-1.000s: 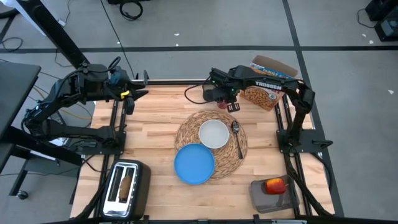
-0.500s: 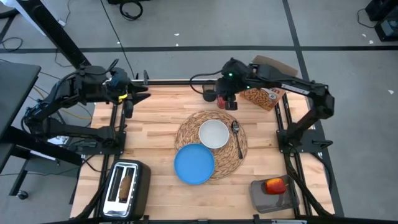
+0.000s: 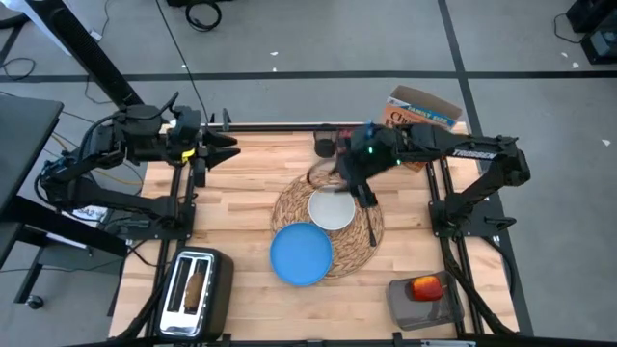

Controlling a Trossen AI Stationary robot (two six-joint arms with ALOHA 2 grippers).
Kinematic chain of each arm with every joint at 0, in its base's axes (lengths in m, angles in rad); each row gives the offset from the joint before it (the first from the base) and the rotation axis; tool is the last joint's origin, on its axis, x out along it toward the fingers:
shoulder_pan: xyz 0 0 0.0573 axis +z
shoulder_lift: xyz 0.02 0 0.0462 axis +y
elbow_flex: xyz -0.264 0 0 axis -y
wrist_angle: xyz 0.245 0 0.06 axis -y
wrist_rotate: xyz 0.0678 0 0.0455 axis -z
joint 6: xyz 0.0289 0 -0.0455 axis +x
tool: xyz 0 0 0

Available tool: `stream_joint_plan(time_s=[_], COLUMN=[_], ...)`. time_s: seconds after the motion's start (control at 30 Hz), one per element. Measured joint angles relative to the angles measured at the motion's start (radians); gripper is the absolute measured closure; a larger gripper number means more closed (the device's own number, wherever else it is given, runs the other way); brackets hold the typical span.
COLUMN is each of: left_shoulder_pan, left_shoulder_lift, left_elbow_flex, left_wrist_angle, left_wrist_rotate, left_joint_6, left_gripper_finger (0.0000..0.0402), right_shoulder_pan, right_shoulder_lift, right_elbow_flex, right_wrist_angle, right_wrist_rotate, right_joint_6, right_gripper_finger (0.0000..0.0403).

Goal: Arrange a breakfast setting
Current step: Put the red apple on the brown placemat to the left of the white bowl

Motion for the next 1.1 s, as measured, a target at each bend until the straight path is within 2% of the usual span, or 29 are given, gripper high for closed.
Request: stream_joint_plan(time_s=[0.13, 0.3, 0.47, 0.77, 0.93, 1.1], left_shoulder_pan=[-0.033, -0.070, -0.107, -0.187, -0.237, -0.298], left_shoulder_lift=[0.009, 0.023, 0.033, 0.033, 0.033, 0.033], left_elbow_flex=[0.000, 0.000, -0.001, 0.000, 0.000, -0.004], left_wrist_angle=[0.004, 0.007, -0.004, 0.002, 0.000, 0.005], left_wrist_rotate=[0.000, 0.000, -0.002, -0.002, -0.002, -0.023], left_joint_6=[-0.010, 0.006, 0.030, 0.085, 0.079, 0.054], left_gripper_finger=[0.0269, 0.0269, 0.0269, 0.0269, 0.0269, 0.0269], right_shoulder_pan=[0.114, 0.238, 0.388, 0.639, 0.727, 0.762], right_shoulder_lift=[0.001, 0.001, 0.016, 0.083, 0.128, 0.136], right_elbow_flex=[0.000, 0.000, 0.000, -0.001, -0.001, -0.025], right_wrist_angle=[-0.043, -0.121, -0.218, -0.362, -0.382, -0.461], right_wrist_rotate=[0.011, 0.092, 0.169, 0.183, 0.186, 0.172], right_joint_6=[0.092, 0.302, 0.582, 1.029, 1.149, 1.302], right_gripper_finger=[0.0143, 0.0117, 0.0103, 0.0092, 0.0093, 0.0089])
